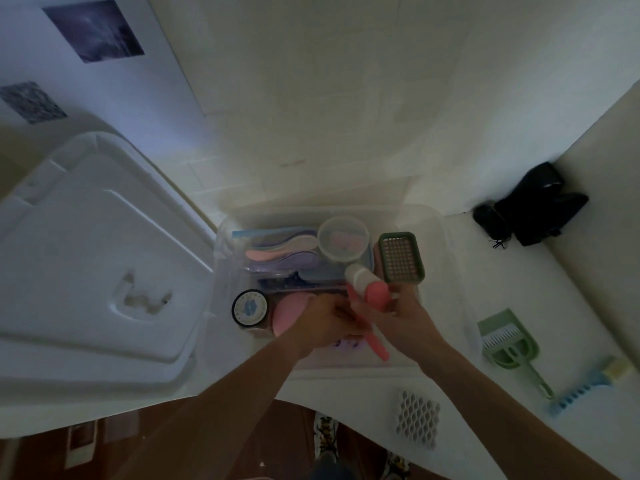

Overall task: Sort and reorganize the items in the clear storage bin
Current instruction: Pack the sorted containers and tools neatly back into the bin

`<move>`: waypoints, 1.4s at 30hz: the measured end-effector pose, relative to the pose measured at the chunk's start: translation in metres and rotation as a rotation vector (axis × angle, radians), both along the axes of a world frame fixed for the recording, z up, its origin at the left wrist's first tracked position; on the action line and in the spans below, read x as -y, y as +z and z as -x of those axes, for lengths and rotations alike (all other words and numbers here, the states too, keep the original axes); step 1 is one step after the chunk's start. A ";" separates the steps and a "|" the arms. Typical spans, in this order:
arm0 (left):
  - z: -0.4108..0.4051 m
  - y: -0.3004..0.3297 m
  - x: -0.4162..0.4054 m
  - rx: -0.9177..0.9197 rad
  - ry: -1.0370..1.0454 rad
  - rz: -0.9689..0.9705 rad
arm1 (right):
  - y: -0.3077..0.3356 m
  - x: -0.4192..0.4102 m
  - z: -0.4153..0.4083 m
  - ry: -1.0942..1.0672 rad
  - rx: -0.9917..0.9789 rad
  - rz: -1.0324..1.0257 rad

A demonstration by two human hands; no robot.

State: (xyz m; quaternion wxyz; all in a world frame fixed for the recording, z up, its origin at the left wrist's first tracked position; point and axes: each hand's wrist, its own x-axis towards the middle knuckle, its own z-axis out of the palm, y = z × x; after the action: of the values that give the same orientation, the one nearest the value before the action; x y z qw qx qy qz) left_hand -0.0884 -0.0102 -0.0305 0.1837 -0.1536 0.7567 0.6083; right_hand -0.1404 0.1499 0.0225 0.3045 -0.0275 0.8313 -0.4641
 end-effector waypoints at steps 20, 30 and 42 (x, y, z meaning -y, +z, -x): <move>-0.032 -0.016 0.051 0.016 -0.405 1.066 | 0.007 0.000 0.029 0.924 -0.551 -0.558; -0.019 -0.026 0.043 0.087 -0.535 1.393 | -0.029 0.027 0.046 0.994 -0.814 -0.530; -0.014 -0.020 0.045 0.146 -0.520 1.442 | -0.052 0.006 0.055 0.948 -0.704 -0.555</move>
State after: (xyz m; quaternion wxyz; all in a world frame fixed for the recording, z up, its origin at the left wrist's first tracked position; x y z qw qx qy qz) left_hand -0.0740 -0.0556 -0.0504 0.2246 -0.0923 0.9638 -0.1097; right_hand -0.1950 0.1436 -0.0290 0.1814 -0.4618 0.8682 -0.0109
